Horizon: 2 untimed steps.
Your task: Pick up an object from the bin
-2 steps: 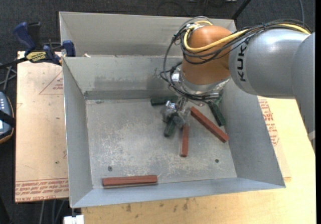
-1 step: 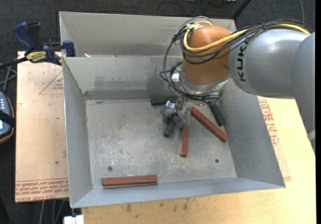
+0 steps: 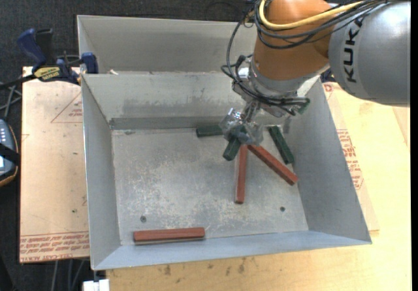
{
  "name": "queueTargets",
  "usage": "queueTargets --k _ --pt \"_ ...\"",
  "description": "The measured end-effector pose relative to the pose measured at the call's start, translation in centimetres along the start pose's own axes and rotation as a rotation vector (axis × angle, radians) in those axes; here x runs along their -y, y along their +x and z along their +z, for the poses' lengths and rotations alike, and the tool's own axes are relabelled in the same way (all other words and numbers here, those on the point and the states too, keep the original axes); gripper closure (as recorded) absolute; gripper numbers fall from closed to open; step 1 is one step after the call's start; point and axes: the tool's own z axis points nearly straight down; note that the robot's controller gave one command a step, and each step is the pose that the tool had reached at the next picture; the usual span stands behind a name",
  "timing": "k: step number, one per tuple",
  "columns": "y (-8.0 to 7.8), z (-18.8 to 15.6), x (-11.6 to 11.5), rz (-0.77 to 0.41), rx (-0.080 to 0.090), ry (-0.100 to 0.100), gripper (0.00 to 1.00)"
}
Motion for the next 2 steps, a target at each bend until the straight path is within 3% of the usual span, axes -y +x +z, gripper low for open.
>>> queueTargets --k 1,2 --pt "0.0 0.0 0.0 0.001 0.000 -0.001 1.00" --pt "1.0 -2.2 0.0 -0.093 -0.003 -0.006 1.00"
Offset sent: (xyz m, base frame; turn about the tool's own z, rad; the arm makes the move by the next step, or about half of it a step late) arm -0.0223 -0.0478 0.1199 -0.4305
